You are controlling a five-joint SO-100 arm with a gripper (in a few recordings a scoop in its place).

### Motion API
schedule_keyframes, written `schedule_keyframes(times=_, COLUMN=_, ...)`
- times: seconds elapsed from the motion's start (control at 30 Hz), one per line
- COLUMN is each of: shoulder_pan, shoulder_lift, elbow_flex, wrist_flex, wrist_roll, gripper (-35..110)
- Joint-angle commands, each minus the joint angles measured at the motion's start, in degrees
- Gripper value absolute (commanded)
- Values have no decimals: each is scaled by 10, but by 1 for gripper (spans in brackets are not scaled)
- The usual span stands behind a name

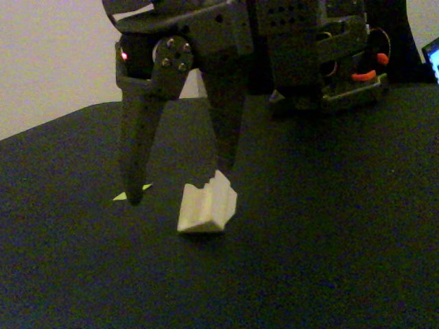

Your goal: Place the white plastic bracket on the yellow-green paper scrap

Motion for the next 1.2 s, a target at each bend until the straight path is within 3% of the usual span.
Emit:
schedule_keyframes(times=0.0, shoulder_pan=-18, shoulder_lift=65, elbow_flex=25, wrist_flex=-17, wrist_roll=18, gripper=40)
schedule_keyframes(times=0.83, shoulder_pan=-25, shoulder_lift=-1, elbow_flex=26, wrist_flex=-66, wrist_roll=21, gripper=38)
schedule_keyframes(times=1.17, shoulder_pan=-24, shoulder_lift=-10, elbow_flex=16, wrist_flex=-51, wrist_roll=29, gripper=4)
